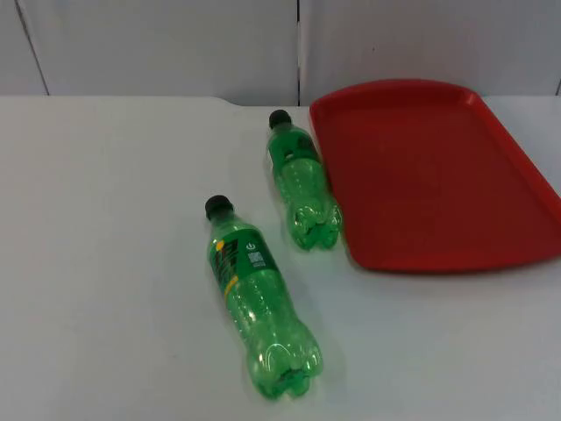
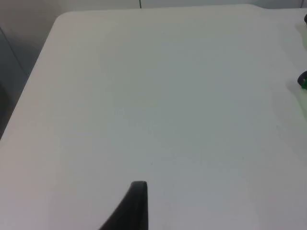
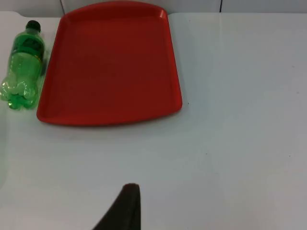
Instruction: Place the bottle upright on the tray.
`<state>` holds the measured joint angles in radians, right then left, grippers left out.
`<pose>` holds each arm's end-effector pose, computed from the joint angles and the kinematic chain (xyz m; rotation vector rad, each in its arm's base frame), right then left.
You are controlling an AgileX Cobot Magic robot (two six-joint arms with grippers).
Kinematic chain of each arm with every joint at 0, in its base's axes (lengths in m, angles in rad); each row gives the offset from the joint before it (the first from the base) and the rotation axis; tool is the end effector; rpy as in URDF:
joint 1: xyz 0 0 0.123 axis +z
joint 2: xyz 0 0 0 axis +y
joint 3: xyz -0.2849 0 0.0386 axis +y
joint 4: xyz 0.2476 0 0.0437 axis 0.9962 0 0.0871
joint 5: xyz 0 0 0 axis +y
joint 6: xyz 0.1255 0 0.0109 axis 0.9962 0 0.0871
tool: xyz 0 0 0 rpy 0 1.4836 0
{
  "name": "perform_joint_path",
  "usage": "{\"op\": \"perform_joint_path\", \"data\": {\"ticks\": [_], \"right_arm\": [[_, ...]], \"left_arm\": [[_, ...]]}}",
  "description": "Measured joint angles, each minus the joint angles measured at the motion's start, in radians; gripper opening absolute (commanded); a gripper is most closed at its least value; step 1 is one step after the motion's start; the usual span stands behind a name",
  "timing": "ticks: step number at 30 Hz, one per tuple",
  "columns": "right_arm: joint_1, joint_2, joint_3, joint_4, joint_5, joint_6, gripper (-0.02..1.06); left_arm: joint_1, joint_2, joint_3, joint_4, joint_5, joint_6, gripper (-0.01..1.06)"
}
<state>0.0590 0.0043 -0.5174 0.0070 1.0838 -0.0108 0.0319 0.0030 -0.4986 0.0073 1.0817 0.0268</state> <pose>0.0209 0.0020 0.2638 -0.0722 2.0532 0.0383 0.0228 0.0015 0.2583 -0.0057 2.0700 0.0449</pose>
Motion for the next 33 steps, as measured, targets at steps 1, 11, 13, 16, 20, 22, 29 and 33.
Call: {"op": "perform_joint_path", "data": {"ticks": [1, 11, 13, 16, 20, 22, 29, 33], "right_arm": [[0.000, 0.000, 0.000, 0.000, 0.000, 0.000, 1.04], [0.000, 0.000, 0.000, 0.000, 0.000, 0.000, 1.04], [0.000, 0.000, 0.000, 0.000, 0.000, 0.000, 1.04], [0.000, 0.000, 0.000, 0.000, 0.000, 0.000, 1.04], [0.000, 0.000, 0.000, 0.000, 0.000, -0.005, 1.04], [0.000, 0.000, 0.000, 0.000, 0.000, -0.005, 1.04], [0.000, 0.000, 0.000, 0.000, 0.000, -0.005, 1.04], [0.000, 0.000, 0.000, 0.000, 0.000, -0.005, 1.04]], "left_arm": [[0.000, 0.000, 0.000, -0.007, 0.000, 0.000, 1.05], [0.000, 0.005, -0.032, -0.024, 0.013, 0.000, 1.05], [0.000, 0.030, -0.051, -0.037, 0.013, 0.000, 1.05], [0.000, 0.062, -0.068, -0.049, 0.015, 0.000, 1.05], [0.000, 0.116, -0.096, -0.060, 0.022, 0.000, 1.05], [0.000, 0.150, -0.119, -0.062, 0.032, 0.000, 1.05], [0.000, 0.259, -0.181, -0.093, 0.037, -0.002, 1.05], [0.000, 0.311, -0.205, -0.123, 0.038, -0.002, 1.05]]}}
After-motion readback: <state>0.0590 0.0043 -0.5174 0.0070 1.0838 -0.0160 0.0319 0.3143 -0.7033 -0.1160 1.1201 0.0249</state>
